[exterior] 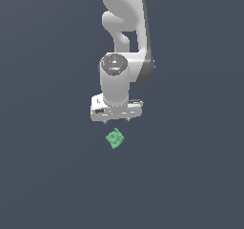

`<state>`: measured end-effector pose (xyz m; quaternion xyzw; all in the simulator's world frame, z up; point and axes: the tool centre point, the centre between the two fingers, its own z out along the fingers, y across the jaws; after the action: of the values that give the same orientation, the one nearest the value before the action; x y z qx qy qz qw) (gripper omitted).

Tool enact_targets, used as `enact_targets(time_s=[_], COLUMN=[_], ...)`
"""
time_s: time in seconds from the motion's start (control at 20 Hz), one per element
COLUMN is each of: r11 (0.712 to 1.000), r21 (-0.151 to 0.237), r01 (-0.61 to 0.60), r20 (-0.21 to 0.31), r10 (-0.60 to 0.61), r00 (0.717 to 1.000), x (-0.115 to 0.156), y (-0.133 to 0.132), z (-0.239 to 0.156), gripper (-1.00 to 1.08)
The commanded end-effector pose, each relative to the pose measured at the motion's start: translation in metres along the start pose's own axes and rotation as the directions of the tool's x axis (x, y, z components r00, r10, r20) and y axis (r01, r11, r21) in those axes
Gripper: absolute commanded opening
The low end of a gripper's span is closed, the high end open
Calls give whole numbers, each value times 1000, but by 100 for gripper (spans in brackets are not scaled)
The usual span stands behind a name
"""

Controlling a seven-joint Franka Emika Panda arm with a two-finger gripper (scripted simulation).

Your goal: Pick up the object and move it to a goal position.

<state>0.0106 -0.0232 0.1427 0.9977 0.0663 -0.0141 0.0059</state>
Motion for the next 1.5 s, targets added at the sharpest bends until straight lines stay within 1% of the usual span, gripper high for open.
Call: enact_targets(time_s=[0.0, 0.25, 0.5, 0.75, 0.95, 1.1, 1.25, 1.45], r11=[998, 981, 949, 917, 896, 886, 881, 883], r21=[-1, -2, -3, -4, -4, -5, -5, -5], r01=[59, 192, 314, 400, 444, 464, 473, 470], r20=[-3, -9, -17, -24, -27, -29, -30, -30], r10=[-59, -192, -314, -400, -444, -464, -473, -469], r00=[998, 981, 949, 916, 896, 885, 881, 882], x=[4, 13, 22, 28, 31, 32, 33, 32], y=[2, 6, 10, 12, 14, 15, 15, 15], z=[6, 19, 32, 41, 46, 48, 49, 51], gripper=[100, 100, 100, 100, 100, 100, 100, 100])
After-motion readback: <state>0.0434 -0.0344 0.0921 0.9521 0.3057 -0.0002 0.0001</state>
